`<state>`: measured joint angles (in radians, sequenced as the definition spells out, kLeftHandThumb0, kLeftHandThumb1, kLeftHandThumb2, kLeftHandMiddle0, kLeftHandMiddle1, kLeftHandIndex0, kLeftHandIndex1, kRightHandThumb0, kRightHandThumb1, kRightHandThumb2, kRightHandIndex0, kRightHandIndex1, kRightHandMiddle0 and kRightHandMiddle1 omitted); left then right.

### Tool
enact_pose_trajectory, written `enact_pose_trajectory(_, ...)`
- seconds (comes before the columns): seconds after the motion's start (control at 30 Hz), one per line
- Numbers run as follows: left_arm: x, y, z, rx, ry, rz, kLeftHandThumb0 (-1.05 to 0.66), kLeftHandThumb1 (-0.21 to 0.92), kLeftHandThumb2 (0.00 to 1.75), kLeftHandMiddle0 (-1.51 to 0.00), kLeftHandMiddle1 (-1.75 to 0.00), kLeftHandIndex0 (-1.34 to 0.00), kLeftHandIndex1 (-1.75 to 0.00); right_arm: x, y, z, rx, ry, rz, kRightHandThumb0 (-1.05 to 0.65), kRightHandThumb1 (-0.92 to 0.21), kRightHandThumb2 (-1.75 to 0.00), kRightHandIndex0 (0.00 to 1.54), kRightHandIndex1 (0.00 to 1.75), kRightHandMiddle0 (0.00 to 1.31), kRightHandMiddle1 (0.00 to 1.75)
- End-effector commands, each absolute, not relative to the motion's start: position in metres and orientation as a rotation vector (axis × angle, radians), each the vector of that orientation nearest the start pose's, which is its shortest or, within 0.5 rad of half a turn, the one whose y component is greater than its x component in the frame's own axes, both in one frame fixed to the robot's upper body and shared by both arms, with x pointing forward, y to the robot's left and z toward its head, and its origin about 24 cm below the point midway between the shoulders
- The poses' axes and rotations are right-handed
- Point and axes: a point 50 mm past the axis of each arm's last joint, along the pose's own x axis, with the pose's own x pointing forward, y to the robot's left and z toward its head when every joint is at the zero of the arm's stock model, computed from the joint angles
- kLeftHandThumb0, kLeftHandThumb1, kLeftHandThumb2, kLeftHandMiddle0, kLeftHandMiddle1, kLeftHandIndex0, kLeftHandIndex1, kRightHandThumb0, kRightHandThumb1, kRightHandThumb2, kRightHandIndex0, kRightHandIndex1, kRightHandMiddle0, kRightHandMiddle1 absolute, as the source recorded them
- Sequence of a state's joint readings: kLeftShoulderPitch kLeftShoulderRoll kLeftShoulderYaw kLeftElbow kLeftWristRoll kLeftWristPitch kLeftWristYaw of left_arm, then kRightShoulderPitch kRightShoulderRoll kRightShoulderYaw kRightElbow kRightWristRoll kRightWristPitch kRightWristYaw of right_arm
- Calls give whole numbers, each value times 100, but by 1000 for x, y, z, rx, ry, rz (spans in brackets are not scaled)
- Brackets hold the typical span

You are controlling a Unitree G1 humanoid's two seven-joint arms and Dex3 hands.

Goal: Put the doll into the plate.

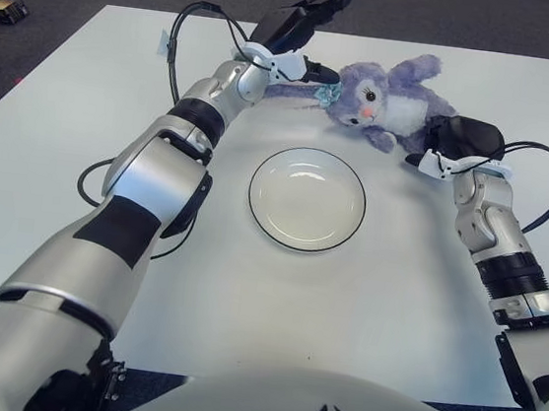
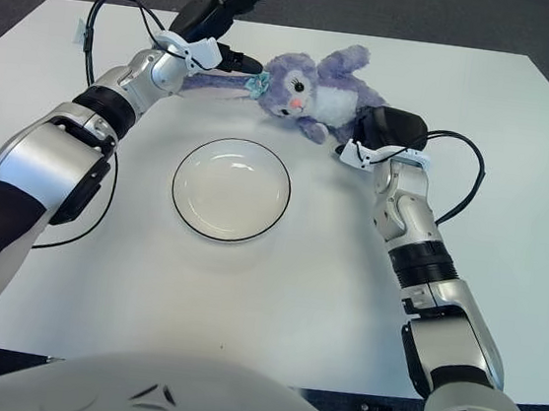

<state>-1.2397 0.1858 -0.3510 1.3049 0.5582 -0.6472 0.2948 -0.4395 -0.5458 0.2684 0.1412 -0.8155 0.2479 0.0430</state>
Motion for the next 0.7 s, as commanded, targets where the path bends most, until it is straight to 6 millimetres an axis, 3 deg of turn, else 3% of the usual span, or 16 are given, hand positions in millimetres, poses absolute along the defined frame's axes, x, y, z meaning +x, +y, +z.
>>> enact_pose_trajectory(0.0,401,70,195,932,-680,-310,-72,92,9,-35,0,-43,-2,318,-192,137,-1383,-140,14,-19,-73,-45,100,175,87,175)
enact_pose_trajectory(0.67,398,70,192,987,-706,-361,-74,92,7,-34,0,-43,-1,304,-184,144,-1352,-177,63,-18,-70,-54,101,175,87,175)
